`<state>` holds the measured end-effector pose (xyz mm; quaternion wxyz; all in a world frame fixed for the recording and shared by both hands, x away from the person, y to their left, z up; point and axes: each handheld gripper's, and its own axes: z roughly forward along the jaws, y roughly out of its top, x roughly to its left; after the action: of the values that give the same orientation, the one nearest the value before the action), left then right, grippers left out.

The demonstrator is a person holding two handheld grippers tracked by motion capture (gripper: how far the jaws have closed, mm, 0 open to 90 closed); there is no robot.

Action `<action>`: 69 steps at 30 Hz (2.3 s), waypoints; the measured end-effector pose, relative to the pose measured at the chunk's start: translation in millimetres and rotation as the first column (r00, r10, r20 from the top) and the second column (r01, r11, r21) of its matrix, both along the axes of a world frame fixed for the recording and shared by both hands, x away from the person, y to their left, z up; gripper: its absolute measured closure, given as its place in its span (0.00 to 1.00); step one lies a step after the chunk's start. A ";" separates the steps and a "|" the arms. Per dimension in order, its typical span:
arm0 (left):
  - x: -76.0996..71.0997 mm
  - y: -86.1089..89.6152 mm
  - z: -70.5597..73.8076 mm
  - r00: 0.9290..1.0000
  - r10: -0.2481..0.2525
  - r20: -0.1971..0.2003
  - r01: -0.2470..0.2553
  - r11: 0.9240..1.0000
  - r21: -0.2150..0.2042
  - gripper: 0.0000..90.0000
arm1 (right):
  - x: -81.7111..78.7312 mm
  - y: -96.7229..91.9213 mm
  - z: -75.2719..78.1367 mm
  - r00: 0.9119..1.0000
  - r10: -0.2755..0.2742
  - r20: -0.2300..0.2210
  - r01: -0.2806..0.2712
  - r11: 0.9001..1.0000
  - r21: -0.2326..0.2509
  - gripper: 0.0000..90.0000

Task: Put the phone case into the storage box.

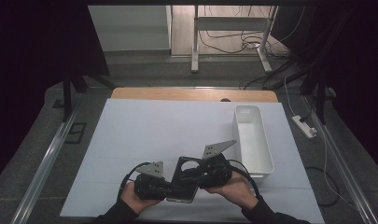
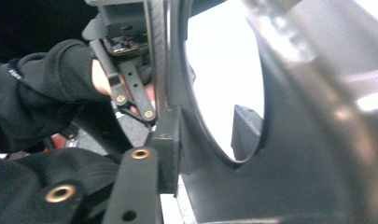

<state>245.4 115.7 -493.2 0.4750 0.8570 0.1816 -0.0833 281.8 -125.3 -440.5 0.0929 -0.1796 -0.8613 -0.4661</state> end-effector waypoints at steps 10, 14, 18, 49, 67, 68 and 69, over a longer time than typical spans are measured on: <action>0.8 4.7 1.1 0.997 0.081 0.016 -0.081 0.997 0.009 0.94 | 3.4 -5.6 5.8 0.991 -0.110 0.071 0.111 0.994 -0.006 0.39; 1.9 7.6 1.5 0.992 0.126 0.018 -0.126 0.992 0.015 0.94 | 3.6 -6.7 7.6 0.985 -0.138 0.099 0.139 0.990 -0.008 0.30; 2.5 9.4 1.7 0.986 0.167 0.014 -0.168 0.986 0.021 0.94 | 2.8 -7.4 10.5 0.973 -0.184 0.139 0.192 0.980 -0.043 0.14; 0.7 3.4 0.1 0.970 0.242 -0.002 -0.240 0.966 0.091 0.94 | 11.1 -24.7 25.9 0.948 -0.292 0.127 0.301 0.951 -0.063 0.01; 0.6 1.5 -1.3 0.981 0.193 -0.031 -0.190 0.979 0.068 0.94 | 5.7 -33.9 38.7 0.929 -0.291 0.226 0.300 0.954 -0.003 0.67; 0.6 1.5 -1.3 0.981 0.193 -0.031 -0.190 0.979 0.068 0.94 | 5.7 -34.1 38.8 0.932 -0.287 0.224 0.293 0.956 0.006 0.71; 0.8 1.4 -1.5 0.982 0.184 -0.035 -0.181 0.981 0.063 0.94 | 5.8 -34.3 38.8 0.933 -0.284 0.221 0.289 0.957 0.009 0.72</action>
<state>246.2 117.1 -494.7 0.4509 0.8487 0.2717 -0.0514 287.6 -159.6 -401.7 -0.0738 -0.2516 -0.8363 -0.4815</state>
